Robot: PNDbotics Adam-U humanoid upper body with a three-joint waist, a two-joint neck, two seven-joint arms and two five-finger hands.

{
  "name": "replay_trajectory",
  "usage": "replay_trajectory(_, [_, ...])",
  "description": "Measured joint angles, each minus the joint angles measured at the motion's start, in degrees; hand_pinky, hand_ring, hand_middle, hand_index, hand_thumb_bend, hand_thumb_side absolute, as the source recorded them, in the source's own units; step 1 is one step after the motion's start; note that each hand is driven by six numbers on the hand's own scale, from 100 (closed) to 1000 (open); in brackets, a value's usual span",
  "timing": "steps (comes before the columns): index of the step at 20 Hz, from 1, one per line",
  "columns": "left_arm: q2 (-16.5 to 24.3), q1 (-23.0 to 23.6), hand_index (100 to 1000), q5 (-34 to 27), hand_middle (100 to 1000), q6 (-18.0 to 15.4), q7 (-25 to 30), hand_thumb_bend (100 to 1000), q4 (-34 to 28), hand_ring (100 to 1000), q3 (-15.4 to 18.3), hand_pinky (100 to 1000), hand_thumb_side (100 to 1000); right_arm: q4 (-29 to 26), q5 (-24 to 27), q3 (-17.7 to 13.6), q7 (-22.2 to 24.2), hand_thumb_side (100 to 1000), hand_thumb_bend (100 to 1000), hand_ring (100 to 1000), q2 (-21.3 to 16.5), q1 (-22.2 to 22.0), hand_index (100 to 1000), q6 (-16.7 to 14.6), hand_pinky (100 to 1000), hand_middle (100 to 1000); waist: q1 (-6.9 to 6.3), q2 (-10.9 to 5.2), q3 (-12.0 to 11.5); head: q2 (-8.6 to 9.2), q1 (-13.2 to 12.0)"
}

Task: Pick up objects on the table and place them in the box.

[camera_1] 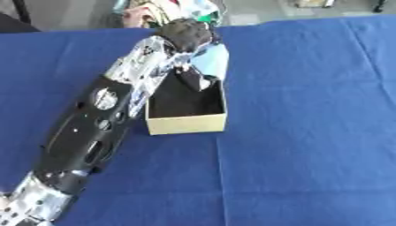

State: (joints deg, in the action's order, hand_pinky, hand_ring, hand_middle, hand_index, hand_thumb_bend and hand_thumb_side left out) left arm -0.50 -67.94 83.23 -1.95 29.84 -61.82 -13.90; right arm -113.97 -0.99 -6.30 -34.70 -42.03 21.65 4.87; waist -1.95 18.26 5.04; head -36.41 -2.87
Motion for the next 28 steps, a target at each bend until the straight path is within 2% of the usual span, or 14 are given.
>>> replay_trajectory(2, [0.01, -0.17, 662, 0.62, 561, 0.25, 2.06, 100, 0.32, 653, 0.02, 612, 416, 0.00, 0.00, 0.01, -0.07, 913, 100, 776, 0.01, 0.01, 778, -0.12, 709, 714, -0.01, 0.00, 0.19, 0.18, -0.07])
replay_trajectory(3, [0.01, -0.22, 663, 0.84, 561, 0.30, 3.20, 100, 0.44, 653, 0.02, 613, 420, 0.00, 0.00, 0.01, -0.13, 945, 100, 775, 0.01, 0.01, 778, -0.26, 709, 714, -0.01, 0.00, 0.27, 0.23, -0.10])
replay_trajectory(4, [0.01, -0.34, 629, 1.09, 531, 0.33, 4.36, 100, 0.60, 640, 0.03, 615, 416, 0.00, 0.00, 0.01, -0.19, 911, 100, 775, 0.02, 0.01, 778, -0.36, 709, 712, -0.01, 0.00, 0.36, 0.24, -0.11])
replay_trajectory(10, [0.10, 0.97, 606, 3.05, 515, -0.09, 9.64, 100, 1.91, 626, -0.30, 606, 433, 0.01, 0.00, 0.01, -0.65, 912, 100, 774, 0.25, -0.11, 777, -0.80, 709, 710, -0.05, 0.05, -0.08, 0.27, 0.12])
replay_trajectory(18, [0.33, 1.95, 591, 5.12, 498, 1.33, 10.16, 100, 0.31, 611, -0.32, 594, 440, 0.01, -0.09, 0.00, -0.88, 912, 100, 773, 0.37, -1.07, 775, -0.65, 709, 709, -0.06, 0.05, -0.85, 0.28, 0.60])
replay_trajectory(23, [2.95, 2.83, 590, 3.74, 498, 1.78, 10.15, 100, -2.58, 603, -0.25, 586, 442, 0.01, -0.42, 0.00, -0.90, 911, 100, 773, 0.37, -1.69, 775, -0.63, 709, 708, -0.06, 0.05, -1.29, 0.24, 1.61])
replay_trajectory(24, [3.69, 2.83, 624, 2.66, 531, 1.70, 10.62, 100, -2.97, 623, -0.12, 595, 485, 0.01, -0.43, 0.00, -0.93, 911, 100, 773, 0.37, -1.83, 775, -0.61, 709, 707, -0.06, 0.05, -1.32, 0.19, 2.07])
replay_trajectory(28, [5.32, 2.54, 739, -2.76, 628, 1.49, 14.50, 100, -2.06, 693, 0.85, 629, 559, 0.01, -0.43, -0.01, -1.06, 913, 100, 773, 0.37, -1.93, 775, -0.69, 710, 708, -0.06, 0.05, -1.32, -0.35, 3.68])
